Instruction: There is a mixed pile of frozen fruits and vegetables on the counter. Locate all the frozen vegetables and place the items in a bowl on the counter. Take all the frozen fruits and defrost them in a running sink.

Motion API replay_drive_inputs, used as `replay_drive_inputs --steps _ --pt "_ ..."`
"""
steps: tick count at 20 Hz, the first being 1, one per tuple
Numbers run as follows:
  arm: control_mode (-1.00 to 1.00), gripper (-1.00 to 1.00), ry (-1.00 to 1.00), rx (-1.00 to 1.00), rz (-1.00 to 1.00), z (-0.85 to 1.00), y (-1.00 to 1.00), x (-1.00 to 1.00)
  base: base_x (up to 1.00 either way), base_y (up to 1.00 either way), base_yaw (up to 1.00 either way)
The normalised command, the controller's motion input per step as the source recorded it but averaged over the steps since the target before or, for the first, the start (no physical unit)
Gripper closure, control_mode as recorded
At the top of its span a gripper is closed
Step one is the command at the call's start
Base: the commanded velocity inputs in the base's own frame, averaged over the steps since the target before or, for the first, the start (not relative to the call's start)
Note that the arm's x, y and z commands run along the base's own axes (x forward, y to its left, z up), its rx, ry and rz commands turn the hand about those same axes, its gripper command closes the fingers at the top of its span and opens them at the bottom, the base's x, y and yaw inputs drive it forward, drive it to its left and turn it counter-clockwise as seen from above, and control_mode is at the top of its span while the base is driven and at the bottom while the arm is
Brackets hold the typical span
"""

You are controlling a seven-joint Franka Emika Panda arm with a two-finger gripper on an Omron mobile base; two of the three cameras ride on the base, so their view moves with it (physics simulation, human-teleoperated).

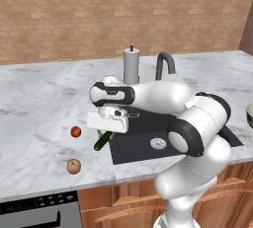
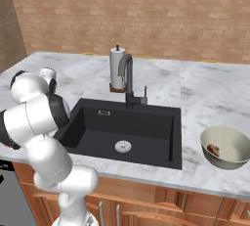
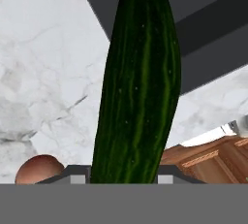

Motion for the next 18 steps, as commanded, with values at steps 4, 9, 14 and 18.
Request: replay_drive_inputs --steps 4,9,14,18 --pt "-1.0 1.0 0.03 0.0 -0.04 -0.07 -0.51 -0.11 0.0 0.0 0.0" --pt "-1.0 1.0 0.02 -0.01 -0.07 0.01 -0.47 -0.04 0.0 0.0 0.0" --pt "-1.0 1.0 0.03 -0.01 -0.06 0.06 -0.49 0.0 0.0 0.0 0.0" --pt "-1.0 1.0 0.01 -0.03 -0.03 0.07 -0.52 0.0 0.0 0.0 0.0"
